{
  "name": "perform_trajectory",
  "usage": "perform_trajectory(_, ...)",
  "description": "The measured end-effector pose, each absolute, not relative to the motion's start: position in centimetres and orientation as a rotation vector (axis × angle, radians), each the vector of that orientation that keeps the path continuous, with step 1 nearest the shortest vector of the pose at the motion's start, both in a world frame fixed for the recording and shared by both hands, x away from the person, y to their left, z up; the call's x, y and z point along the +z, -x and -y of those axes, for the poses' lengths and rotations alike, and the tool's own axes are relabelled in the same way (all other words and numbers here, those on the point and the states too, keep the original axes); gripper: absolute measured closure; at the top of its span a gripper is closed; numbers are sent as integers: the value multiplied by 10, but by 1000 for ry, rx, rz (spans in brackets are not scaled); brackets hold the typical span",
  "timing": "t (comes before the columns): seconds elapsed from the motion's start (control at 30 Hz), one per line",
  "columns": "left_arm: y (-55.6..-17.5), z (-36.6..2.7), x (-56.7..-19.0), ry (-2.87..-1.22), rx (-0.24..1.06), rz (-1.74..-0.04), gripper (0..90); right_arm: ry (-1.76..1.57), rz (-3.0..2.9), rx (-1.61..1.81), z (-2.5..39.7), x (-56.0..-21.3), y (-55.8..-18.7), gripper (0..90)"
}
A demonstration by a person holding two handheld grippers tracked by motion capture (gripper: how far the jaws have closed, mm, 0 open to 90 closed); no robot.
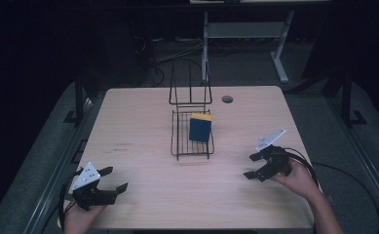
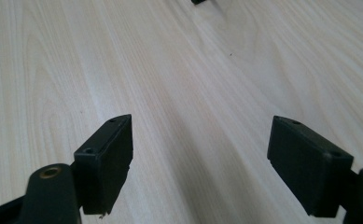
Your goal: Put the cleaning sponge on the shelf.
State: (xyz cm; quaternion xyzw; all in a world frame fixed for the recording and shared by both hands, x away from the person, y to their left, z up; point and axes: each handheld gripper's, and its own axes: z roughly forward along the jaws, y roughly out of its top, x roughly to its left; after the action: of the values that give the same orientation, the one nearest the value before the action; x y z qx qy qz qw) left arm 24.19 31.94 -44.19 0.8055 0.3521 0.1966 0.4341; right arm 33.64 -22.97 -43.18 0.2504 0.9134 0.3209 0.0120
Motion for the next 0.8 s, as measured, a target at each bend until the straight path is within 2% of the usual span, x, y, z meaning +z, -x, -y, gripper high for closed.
perform_trajectory(0.8, -243, -318, -443, -2015, 490, -870, 163, -855, -2804, 1025, 262, -445, -301, 219)
